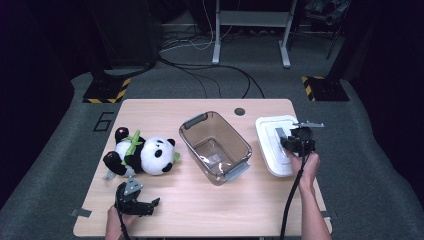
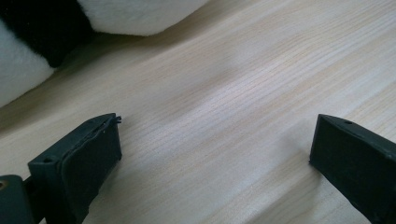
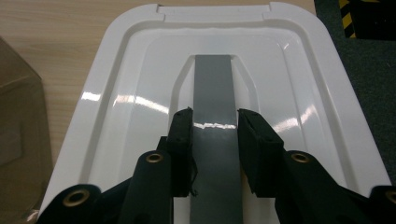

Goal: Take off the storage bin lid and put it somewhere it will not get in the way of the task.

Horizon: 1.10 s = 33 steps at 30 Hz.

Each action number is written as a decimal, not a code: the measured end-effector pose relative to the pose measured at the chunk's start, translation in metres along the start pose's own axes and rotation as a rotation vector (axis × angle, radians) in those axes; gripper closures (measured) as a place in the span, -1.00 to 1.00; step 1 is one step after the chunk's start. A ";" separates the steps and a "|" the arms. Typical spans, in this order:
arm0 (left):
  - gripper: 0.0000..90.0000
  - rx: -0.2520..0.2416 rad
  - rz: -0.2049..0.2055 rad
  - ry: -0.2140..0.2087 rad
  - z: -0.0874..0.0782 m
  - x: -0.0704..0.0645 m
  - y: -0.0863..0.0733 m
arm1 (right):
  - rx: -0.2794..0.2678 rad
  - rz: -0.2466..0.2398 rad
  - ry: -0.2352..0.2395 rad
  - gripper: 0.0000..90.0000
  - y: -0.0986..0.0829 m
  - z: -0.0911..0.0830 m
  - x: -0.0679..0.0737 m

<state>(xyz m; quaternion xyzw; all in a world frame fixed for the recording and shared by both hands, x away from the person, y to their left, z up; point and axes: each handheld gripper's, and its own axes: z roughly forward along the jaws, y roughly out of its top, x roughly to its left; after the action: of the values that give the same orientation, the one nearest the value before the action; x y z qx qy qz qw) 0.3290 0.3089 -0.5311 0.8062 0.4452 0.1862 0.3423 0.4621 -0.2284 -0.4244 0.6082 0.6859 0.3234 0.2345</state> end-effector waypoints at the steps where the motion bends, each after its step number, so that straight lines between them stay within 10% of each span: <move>1: -0.97 0.000 0.000 0.000 0.000 0.000 0.000 | 0.001 0.011 0.000 0.48 -0.002 0.003 0.000; 33: -0.97 0.000 0.001 0.000 0.000 0.000 0.000 | 0.086 0.070 -0.059 0.48 -0.023 0.062 -0.002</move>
<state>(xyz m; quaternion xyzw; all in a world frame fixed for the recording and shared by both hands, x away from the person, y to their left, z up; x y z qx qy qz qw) 0.3292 0.3089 -0.5311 0.8064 0.4448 0.1864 0.3423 0.4910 -0.2219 -0.4831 0.6505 0.6704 0.2835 0.2170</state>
